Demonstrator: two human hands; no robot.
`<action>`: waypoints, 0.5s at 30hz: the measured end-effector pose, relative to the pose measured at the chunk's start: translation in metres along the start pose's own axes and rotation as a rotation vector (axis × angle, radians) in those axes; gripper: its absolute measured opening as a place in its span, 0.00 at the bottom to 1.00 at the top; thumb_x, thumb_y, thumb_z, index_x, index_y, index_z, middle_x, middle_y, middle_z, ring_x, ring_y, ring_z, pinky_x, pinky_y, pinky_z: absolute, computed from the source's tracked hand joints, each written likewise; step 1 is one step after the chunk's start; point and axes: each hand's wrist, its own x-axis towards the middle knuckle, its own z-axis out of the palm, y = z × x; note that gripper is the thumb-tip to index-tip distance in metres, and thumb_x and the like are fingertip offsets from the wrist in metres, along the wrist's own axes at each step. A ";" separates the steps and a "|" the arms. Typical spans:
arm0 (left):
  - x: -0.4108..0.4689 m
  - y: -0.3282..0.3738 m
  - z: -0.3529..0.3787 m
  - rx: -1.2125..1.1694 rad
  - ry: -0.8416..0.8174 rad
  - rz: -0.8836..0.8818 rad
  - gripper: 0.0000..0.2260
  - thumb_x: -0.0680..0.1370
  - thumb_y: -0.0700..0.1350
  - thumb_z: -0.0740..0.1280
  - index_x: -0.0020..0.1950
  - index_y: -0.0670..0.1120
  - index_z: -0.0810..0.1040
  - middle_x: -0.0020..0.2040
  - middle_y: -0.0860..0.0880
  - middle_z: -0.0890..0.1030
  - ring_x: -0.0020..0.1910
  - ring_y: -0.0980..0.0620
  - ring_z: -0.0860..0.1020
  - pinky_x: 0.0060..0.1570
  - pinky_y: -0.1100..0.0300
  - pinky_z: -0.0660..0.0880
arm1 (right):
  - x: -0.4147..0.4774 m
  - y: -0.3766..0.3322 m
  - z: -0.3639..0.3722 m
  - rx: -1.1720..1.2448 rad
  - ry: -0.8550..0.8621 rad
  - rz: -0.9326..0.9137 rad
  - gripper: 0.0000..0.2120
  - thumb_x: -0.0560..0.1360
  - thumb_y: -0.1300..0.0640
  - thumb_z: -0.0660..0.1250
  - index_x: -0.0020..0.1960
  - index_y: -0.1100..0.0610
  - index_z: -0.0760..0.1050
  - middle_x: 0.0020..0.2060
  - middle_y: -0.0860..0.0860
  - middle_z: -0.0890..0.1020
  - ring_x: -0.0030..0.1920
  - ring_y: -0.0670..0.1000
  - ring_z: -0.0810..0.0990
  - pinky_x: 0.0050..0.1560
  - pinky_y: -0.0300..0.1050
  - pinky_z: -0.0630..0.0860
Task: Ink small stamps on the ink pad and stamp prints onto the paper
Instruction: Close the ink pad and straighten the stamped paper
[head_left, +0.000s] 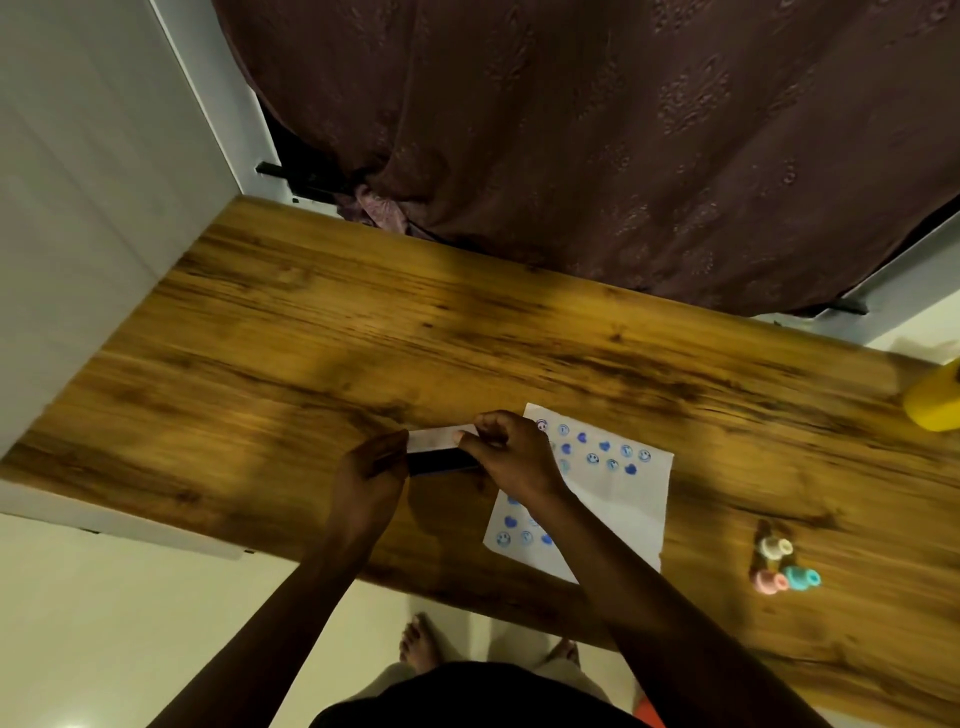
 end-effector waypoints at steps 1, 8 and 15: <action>-0.002 0.001 0.001 0.016 0.002 0.000 0.14 0.80 0.35 0.69 0.56 0.53 0.84 0.50 0.61 0.83 0.45 0.75 0.81 0.40 0.78 0.76 | -0.001 0.000 0.000 -0.009 0.007 0.002 0.25 0.75 0.41 0.74 0.68 0.53 0.79 0.64 0.48 0.83 0.62 0.46 0.81 0.63 0.45 0.79; -0.009 0.003 0.001 0.159 0.002 0.090 0.11 0.81 0.32 0.65 0.61 0.37 0.83 0.58 0.39 0.85 0.58 0.43 0.82 0.54 0.60 0.75 | -0.007 0.000 0.004 -0.070 0.038 -0.014 0.18 0.78 0.52 0.74 0.67 0.54 0.80 0.63 0.50 0.85 0.61 0.47 0.83 0.59 0.37 0.77; -0.009 0.004 0.005 0.127 0.039 -0.026 0.10 0.80 0.33 0.67 0.60 0.37 0.83 0.58 0.36 0.84 0.59 0.37 0.82 0.53 0.55 0.75 | -0.011 0.001 0.004 -0.132 0.036 -0.026 0.19 0.77 0.57 0.75 0.67 0.53 0.80 0.63 0.49 0.84 0.61 0.47 0.84 0.51 0.29 0.75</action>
